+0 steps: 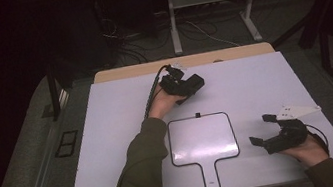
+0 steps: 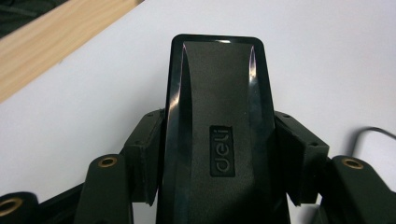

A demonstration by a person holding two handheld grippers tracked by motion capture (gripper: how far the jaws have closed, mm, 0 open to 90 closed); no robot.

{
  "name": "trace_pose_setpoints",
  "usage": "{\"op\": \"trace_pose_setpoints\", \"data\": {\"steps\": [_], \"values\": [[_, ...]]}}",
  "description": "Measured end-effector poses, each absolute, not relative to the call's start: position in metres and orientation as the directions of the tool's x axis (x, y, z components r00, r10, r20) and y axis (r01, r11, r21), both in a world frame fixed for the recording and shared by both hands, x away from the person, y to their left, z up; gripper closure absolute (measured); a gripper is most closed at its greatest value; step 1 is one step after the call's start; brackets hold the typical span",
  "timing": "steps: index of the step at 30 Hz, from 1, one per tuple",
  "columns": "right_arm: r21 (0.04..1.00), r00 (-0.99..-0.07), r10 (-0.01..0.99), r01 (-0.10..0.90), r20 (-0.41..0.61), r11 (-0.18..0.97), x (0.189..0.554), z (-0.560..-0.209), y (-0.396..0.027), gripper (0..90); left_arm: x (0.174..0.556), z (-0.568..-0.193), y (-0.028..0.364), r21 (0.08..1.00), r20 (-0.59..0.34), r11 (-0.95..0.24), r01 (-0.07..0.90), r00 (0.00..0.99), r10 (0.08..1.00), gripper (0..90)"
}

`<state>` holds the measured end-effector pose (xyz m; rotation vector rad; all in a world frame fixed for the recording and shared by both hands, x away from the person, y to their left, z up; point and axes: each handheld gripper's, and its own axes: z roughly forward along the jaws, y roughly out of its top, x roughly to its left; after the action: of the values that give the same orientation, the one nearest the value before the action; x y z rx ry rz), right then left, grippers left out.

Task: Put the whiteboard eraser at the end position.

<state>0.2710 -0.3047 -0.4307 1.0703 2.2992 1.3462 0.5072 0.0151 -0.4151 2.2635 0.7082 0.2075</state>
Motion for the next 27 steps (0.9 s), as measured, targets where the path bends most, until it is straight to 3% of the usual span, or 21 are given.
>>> {"op": "trace_pose_setpoints", "data": {"steps": [13, 18, 27], "values": [[0.840, -0.691, 0.710, 0.459, 0.133, 0.290, 0.270, -0.430, -0.305, 1.0, 0.519, -0.442, 0.010, 0.665, -0.062, -0.587, 0.461, 0.818, 0.571, 38.7], [0.838, -0.692, 0.709, 0.461, 0.135, 0.290, 0.270, -0.430, -0.305, 1.0, 0.517, -0.438, 0.011, 0.695, -0.090, -0.547, 0.467, 0.811, 0.578, 22.7], [0.837, -0.696, 0.705, 0.461, 0.137, 0.293, 0.272, -0.432, -0.305, 1.0, 0.484, -0.411, 0.026, 0.748, -0.110, -0.503, 0.432, 0.829, 0.548, 13.5]]}}
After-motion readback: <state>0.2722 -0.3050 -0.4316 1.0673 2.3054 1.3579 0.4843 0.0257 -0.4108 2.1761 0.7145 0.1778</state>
